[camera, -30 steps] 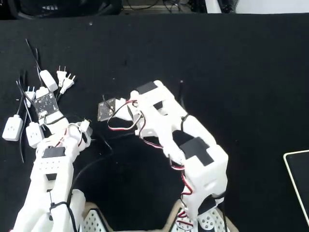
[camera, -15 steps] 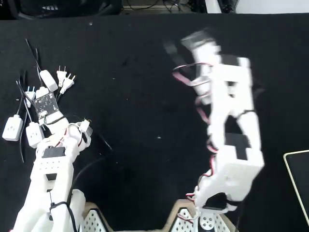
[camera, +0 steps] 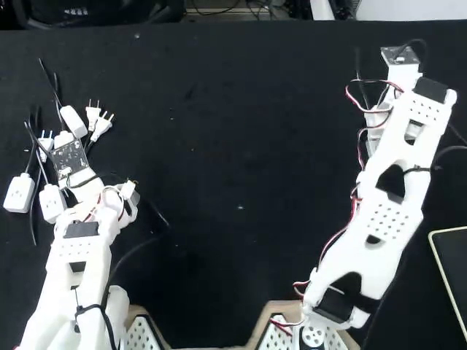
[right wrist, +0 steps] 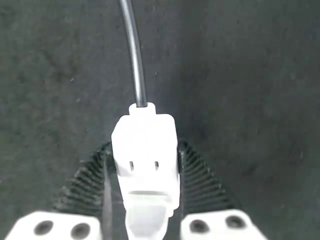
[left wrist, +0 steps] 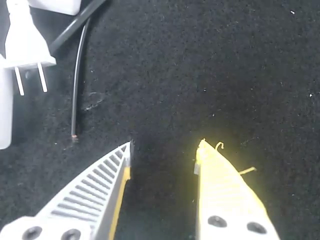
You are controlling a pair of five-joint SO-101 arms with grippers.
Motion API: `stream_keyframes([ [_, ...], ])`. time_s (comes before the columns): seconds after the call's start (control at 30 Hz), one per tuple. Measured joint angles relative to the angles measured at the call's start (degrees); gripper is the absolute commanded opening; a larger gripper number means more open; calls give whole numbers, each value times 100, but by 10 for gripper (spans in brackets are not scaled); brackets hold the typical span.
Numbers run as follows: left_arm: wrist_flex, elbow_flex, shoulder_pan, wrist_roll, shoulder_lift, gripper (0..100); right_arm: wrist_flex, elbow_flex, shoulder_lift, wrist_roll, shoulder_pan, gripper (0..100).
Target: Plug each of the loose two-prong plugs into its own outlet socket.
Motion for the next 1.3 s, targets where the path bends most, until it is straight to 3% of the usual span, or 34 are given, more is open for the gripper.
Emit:
stream_keyframes([
  [0.4, 0, 0, 0, 0, 0, 213, 835, -3543, 2576, 255, 466, 17],
  [0.63, 0, 0, 0, 0, 0, 213, 835, -3780, 2778, 264, 466, 230],
  [0.97, 0, 0, 0, 0, 0, 213, 835, -4211, 2620, 264, 404, 209],
  [1.3, 0, 0, 0, 0, 0, 213, 1178, -4211, 1354, 264, 158, 208],
])
